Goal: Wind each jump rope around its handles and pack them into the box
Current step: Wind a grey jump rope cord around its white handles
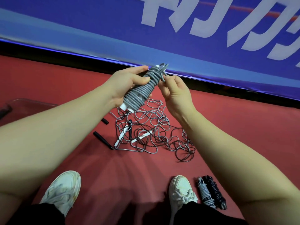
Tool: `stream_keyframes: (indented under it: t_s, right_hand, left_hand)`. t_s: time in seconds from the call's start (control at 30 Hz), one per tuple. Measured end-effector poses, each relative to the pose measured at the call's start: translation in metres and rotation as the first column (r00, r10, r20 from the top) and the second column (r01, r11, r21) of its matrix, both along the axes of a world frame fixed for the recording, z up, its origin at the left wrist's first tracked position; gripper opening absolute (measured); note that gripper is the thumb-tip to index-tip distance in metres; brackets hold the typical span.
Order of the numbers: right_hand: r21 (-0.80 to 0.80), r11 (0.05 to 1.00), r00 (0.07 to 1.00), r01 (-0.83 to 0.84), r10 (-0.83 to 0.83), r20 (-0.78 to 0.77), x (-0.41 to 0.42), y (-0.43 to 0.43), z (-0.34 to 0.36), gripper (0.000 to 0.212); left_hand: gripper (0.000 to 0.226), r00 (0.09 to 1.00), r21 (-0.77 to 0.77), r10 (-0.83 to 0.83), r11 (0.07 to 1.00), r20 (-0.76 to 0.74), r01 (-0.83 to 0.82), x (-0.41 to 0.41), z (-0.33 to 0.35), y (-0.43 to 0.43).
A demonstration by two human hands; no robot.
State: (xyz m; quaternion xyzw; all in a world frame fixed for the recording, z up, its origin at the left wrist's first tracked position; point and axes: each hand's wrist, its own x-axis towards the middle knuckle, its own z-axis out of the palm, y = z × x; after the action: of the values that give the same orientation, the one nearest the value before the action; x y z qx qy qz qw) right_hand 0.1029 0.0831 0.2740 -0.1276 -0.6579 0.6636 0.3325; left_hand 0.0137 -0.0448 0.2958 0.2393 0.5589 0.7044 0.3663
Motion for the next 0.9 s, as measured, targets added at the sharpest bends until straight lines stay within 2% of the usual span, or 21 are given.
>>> stream_keyframes:
  t_s: [0.1, 0.17, 0.3, 0.47, 0.57, 0.73, 0.9]
  right_hand:
    - [0.28, 0.957, 0.99, 0.076, -0.107, 0.095, -0.001, 0.011, 0.001, 0.02]
    - [0.376, 0.92, 0.976, 0.11, -0.172, 0.136, 0.0, 0.016, 0.007, 0.021]
    - [0.241, 0.971, 0.953, 0.001, -0.074, 0.295, 0.008, 0.014, 0.024, 0.021]
    - [0.19, 0.981, 0.914, -0.043, -0.038, 0.404, 0.025, 0.014, 0.04, 0.016]
    - [0.182, 0.982, 0.883, -0.053, -0.039, 0.468, 0.035, 0.014, 0.045, 0.016]
    - [0.194, 0.965, 0.823, -0.176, 0.036, 0.568, 0.067, 0.016, 0.048, 0.007]
    - [0.314, 0.94, 0.794, -0.136, -0.086, 0.601, 0.106, 0.02, 0.047, 0.037]
  left_hand:
    - [0.016, 0.999, -0.014, -0.047, 0.999, -0.005, 0.047, -0.001, 0.003, -0.002]
    - [0.012, 0.998, -0.062, -0.058, 0.996, -0.001, 0.057, -0.001, 0.005, 0.0]
    - [0.015, 0.994, -0.206, -0.084, 0.976, -0.063, 0.07, 0.005, 0.001, 0.005]
    - [0.009, 1.0, -0.278, -0.025, 0.96, 0.003, 0.025, 0.017, -0.004, 0.011]
    - [0.012, 1.0, -0.259, -0.003, 0.966, 0.03, 0.011, 0.026, 0.001, 0.016]
    - [0.01, 0.994, -0.165, -0.017, 0.986, 0.108, 0.035, 0.058, 0.013, 0.027]
    - [0.009, 0.975, -0.114, -0.07, 0.989, 0.212, 0.095, 0.099, 0.014, 0.048]
